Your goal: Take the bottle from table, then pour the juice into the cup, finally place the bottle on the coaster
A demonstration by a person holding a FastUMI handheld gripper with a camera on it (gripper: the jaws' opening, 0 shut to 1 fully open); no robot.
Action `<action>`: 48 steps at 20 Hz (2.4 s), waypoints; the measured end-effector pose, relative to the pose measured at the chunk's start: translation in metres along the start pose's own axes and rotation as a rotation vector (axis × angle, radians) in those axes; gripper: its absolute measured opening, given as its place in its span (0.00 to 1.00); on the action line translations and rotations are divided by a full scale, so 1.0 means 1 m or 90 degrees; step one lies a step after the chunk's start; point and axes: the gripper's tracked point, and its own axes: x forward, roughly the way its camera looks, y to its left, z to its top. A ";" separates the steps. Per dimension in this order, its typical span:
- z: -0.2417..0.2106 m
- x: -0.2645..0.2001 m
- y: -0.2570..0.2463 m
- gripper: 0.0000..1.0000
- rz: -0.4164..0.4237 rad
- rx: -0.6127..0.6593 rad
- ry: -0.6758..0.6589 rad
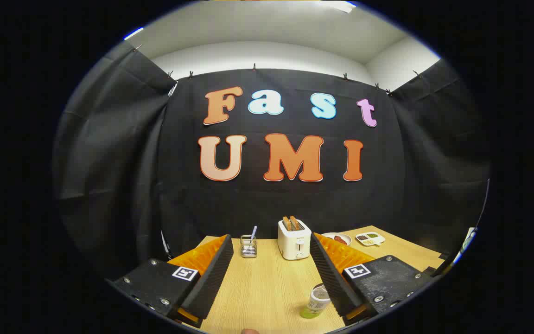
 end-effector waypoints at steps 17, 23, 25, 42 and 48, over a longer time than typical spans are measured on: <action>-0.010 -0.009 -0.026 0.99 -0.023 0.000 0.004; -0.029 -0.007 -0.044 0.99 -0.046 -0.007 0.020; -0.037 -0.004 -0.053 0.99 -0.053 -0.017 0.029; -0.154 0.029 -0.112 0.99 -0.089 -0.032 0.148; -0.203 0.037 -0.120 0.99 -0.086 -0.031 0.194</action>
